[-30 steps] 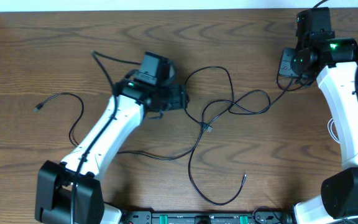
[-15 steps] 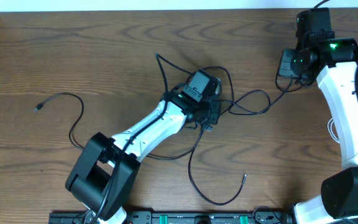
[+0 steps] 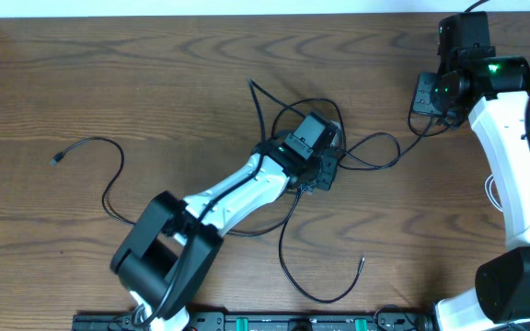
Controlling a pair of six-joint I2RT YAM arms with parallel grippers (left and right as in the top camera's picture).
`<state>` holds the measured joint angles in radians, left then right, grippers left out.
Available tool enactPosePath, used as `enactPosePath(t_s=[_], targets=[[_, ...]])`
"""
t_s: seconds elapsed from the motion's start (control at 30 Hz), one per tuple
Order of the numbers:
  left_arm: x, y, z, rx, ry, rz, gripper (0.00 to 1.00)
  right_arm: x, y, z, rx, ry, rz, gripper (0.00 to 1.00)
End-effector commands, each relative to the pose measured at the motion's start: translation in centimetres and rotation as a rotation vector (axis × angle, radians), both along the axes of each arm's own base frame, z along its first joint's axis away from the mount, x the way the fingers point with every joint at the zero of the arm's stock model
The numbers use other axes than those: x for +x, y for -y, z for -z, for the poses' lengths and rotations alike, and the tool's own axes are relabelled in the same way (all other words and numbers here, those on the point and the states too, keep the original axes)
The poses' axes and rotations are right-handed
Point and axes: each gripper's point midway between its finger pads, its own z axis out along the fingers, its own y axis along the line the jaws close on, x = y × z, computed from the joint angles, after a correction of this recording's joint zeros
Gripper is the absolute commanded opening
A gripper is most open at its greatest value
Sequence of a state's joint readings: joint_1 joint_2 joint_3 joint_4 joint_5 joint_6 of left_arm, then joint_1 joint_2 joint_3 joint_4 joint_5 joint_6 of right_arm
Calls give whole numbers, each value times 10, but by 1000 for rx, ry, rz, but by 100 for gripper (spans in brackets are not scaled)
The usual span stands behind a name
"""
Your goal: Untangle cables
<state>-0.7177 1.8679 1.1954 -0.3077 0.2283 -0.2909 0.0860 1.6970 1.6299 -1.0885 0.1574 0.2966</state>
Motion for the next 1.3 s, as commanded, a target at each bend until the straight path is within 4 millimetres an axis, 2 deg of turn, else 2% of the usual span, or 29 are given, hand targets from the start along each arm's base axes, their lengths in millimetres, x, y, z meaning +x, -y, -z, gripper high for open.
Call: enactPosePath(t_s=[0.0,0.17,0.3,0.4,0.5,0.67,0.83,0.93,0.97,1.07,1.13,1.17,1.27], targets=[[4,-1,13,30,-2,-2,38,1,2,-4,-2,10,18,1],[4,-1,22,41,-12,-2,44,1,2,-4,-1,10,17,1],[10,-2,22,50,11,-15,45,1,1,-4,-1,10,16,1],[11,-1,21,46,16,-14,24,1,1,-4,-1,10,16,1],[11,-2,21,48,16,-15,8,1,2,-4,-1,10,16,1],[17,-6,17,41,23,-31,7,1,1,-3,-2,9,16,1],[27,-17,-7,12,55,-65,7,2,0,0,7,9,13,1],[31,-23,-36,-20,94,-83,7,4,-7,5,41,6,-3,1],[32,-26,-51,-37,116,-90,7,5,-10,8,58,7,-11,1],[32,-33,-70,-56,142,-102,7,6,-11,12,63,8,-12,2],[33,-42,-79,-43,154,-123,8,5,-4,16,27,6,3,5],[35,-56,-81,-4,165,-158,8,5,10,17,-42,10,37,6],[35,-78,-75,72,155,-204,7,4,33,19,-133,11,93,7]])
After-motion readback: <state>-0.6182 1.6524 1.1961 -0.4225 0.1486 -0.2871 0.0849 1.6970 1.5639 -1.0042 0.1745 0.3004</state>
